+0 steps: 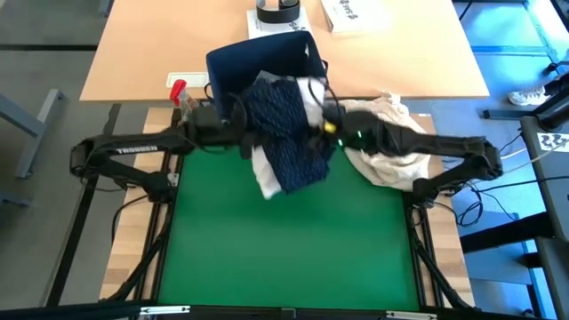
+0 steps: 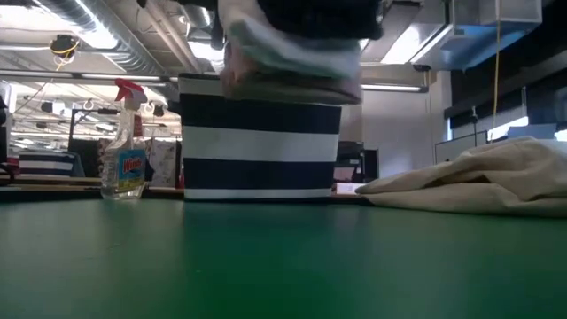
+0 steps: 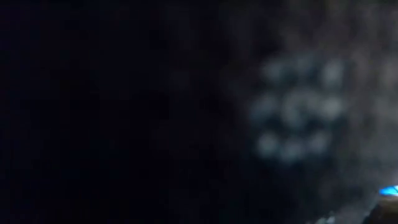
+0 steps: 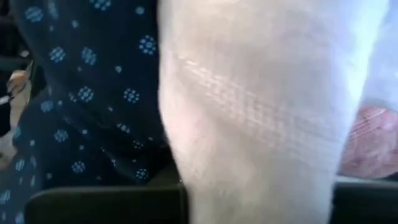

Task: Fold laundry
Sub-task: Put the stacked polos into the blue laundry bin

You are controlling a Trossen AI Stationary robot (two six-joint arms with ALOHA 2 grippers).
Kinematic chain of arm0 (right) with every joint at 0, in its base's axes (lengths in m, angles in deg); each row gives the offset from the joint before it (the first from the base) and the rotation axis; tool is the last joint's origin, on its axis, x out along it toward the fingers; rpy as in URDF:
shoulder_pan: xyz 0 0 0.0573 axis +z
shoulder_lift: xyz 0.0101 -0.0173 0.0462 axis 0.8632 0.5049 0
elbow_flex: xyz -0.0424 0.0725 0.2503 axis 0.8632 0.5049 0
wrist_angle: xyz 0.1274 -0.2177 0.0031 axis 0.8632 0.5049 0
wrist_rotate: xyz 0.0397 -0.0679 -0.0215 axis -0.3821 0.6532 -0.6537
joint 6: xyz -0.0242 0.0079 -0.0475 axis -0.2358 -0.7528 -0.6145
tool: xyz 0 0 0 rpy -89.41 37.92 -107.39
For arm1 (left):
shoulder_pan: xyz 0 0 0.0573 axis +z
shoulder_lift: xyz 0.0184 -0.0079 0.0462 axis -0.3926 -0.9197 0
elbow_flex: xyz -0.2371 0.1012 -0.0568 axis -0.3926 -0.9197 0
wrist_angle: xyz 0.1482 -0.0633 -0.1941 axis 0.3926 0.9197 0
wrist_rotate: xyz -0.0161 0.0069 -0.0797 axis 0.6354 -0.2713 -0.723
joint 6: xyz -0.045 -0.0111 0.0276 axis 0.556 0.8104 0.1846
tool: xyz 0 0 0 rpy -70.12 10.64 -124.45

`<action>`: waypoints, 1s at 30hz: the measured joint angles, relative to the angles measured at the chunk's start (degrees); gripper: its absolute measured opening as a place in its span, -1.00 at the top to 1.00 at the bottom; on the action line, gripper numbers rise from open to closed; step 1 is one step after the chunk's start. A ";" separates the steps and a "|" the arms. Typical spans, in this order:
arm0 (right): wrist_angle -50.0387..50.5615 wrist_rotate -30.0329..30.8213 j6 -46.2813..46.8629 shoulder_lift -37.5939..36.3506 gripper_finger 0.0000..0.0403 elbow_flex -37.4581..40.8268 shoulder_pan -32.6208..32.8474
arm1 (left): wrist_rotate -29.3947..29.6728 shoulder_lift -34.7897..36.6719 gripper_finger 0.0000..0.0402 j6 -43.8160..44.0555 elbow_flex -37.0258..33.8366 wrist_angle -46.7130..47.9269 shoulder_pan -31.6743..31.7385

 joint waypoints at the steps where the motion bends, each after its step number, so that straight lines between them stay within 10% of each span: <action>1: 0.09 -1.11 -0.60 1.30 0.68 -2.14 -1.82 | -1.56 0.34 0.49 -0.83 0.69 0.37 2.08; 17: 6.74 -23.84 -7.82 27.49 0.68 -41.60 -23.84 | -13.20 -2.50 0.49 -3.08 12.97 4.08 29.64; 30: 9.00 -39.97 -3.26 45.11 0.68 -47.52 -36.41 | -15.83 -19.68 0.49 0.98 12.97 4.40 39.25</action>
